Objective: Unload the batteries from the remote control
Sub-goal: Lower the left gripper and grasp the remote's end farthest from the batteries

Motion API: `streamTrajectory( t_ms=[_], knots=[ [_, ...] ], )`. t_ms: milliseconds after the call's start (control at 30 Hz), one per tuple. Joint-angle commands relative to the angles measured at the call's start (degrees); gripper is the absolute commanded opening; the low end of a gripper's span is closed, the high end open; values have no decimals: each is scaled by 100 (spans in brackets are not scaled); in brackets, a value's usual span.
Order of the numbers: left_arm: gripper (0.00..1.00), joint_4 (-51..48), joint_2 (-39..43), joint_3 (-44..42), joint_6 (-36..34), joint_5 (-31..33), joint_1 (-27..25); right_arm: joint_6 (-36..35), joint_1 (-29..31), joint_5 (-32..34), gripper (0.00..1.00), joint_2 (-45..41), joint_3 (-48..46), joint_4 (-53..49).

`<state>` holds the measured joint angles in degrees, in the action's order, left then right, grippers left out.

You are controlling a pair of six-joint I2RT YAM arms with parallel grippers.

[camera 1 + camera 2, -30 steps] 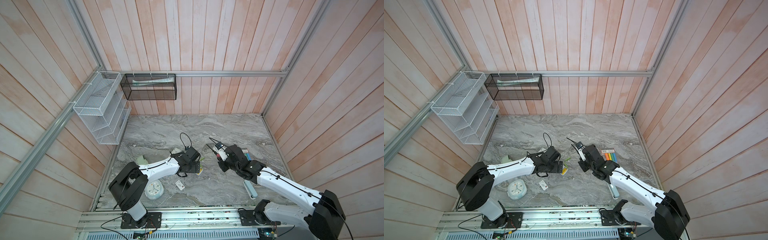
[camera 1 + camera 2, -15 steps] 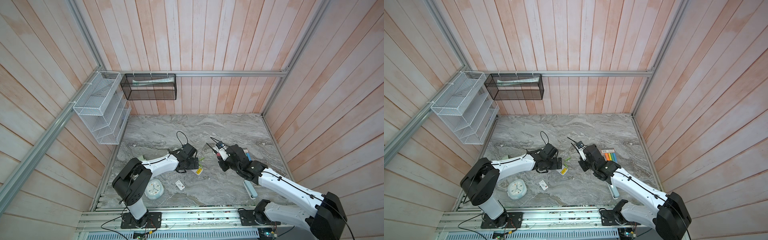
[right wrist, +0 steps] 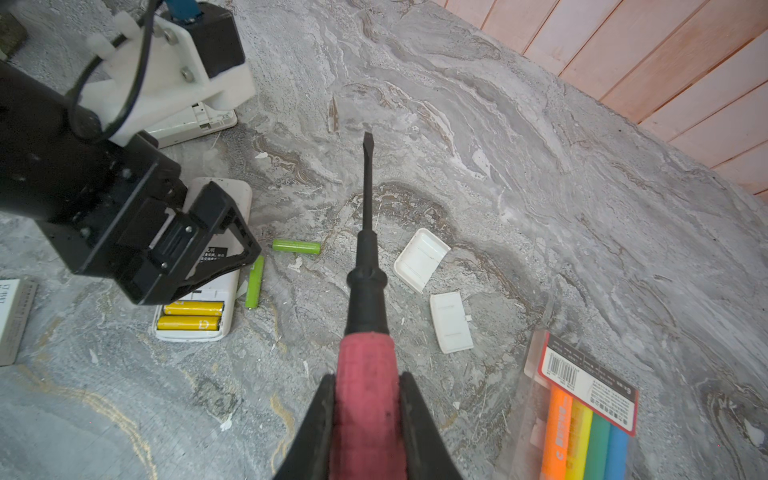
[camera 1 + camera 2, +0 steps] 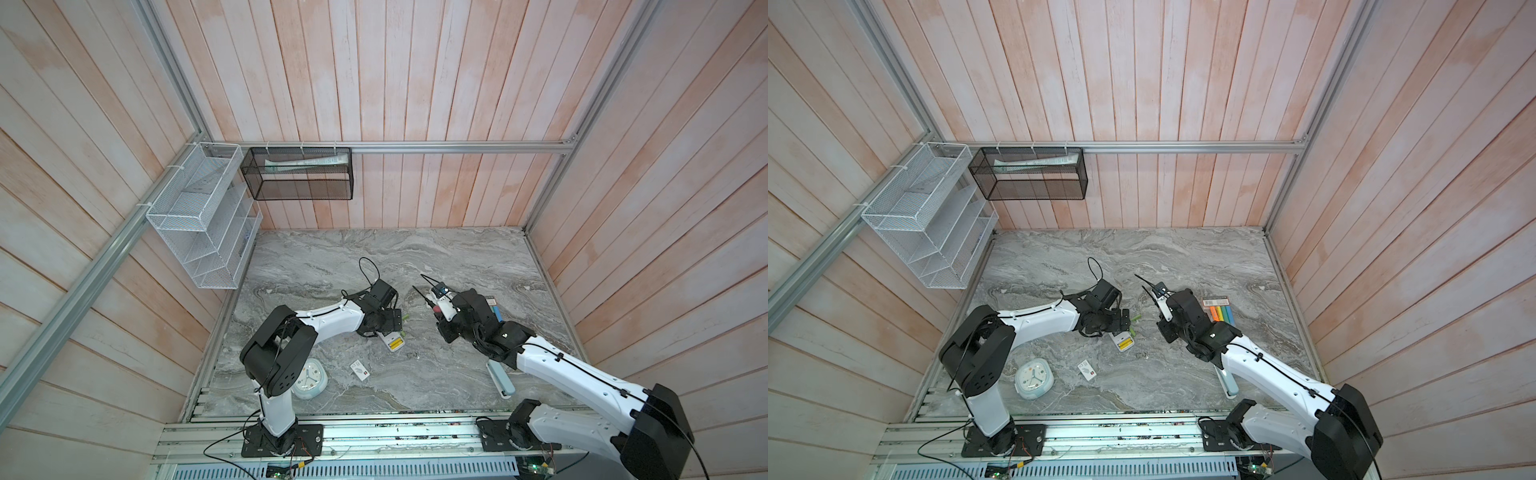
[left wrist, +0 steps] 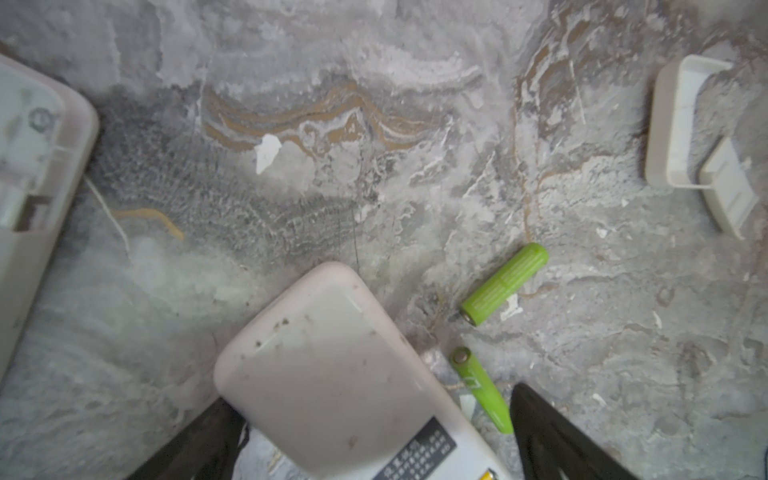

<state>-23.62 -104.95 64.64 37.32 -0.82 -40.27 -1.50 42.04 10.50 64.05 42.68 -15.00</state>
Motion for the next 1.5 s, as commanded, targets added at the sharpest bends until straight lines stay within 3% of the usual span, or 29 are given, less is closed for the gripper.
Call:
streamTrajectory(
  t_ms=[0, 367, 900, 1200, 1467],
  knots=[
    [99, -202, -210, 321, -263, 77, 23, 96, -29, 65, 0, -76, 13, 7],
    [79, -644, -684, 840, -463, 360, 79, 123, -29, 67, 0, -86, -5, -20],
    [66, -905, -1056, 1162, -789, 385, 103, 123, -29, 57, 0, -57, 30, -64],
    [62, -1274, -1161, 1358, -1658, 469, 151, 98, -29, 122, 0, -112, 63, -77],
    [62, -1364, -1074, 1273, -2937, 155, 277, 1, -29, 121, 0, -103, 144, -260]
  ],
)
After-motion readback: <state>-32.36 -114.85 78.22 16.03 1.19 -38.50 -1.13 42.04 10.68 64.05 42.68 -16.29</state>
